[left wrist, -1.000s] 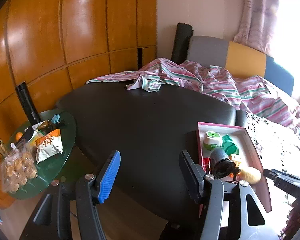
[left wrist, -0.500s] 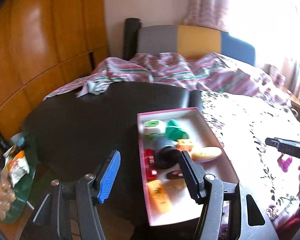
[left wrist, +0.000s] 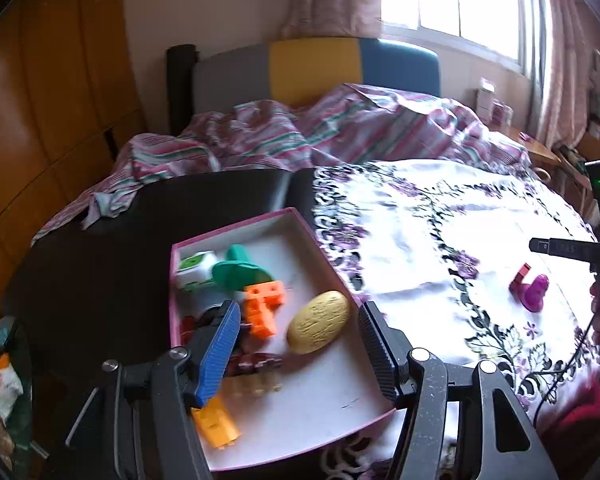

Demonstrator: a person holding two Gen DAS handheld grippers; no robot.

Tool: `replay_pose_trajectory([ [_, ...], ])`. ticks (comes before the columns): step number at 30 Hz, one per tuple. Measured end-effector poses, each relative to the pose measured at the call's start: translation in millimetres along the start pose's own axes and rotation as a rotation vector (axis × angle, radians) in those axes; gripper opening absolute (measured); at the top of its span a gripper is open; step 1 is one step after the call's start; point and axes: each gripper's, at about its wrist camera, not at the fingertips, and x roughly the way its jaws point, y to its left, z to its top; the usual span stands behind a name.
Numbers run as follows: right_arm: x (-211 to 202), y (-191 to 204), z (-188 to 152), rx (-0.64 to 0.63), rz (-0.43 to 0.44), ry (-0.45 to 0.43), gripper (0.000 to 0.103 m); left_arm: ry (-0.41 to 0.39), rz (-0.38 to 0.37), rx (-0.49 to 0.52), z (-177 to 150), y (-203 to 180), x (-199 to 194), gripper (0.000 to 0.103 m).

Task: Organize rigid objects
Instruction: 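Move left tool to the red puzzle piece while right tool approaches magenta toy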

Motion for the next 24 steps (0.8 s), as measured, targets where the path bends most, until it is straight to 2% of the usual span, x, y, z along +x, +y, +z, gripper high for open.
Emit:
replay_pose_trajectory([
  [3,10.4,-29.2,-1.2,0.133,-0.037,0.044,0.033,0.017,-0.027,0.028,1.7,-17.3,9.0,0.062],
  [6,3.5,-53.1,2.7,0.243,-0.027,-0.003,0.033,0.051,-0.087,0.047,4.6,-36.4,19.6,0.062],
  [11,-0.4,-82.9,-1.7,0.402,-0.010,-0.001,0.033,0.095,-0.171,0.095,8.3,-72.7,36.9,0.062],
  [17,1.5,-92.8,-4.2,0.465,0.016,0.019,0.033,0.160,-0.245,0.134,8.7,-107.0,57.1,0.062],
  [24,2.1,-94.5,-4.2,0.480,0.031,0.027,0.033,0.172,-0.373,0.238,15.6,-153.5,75.8,0.058],
])
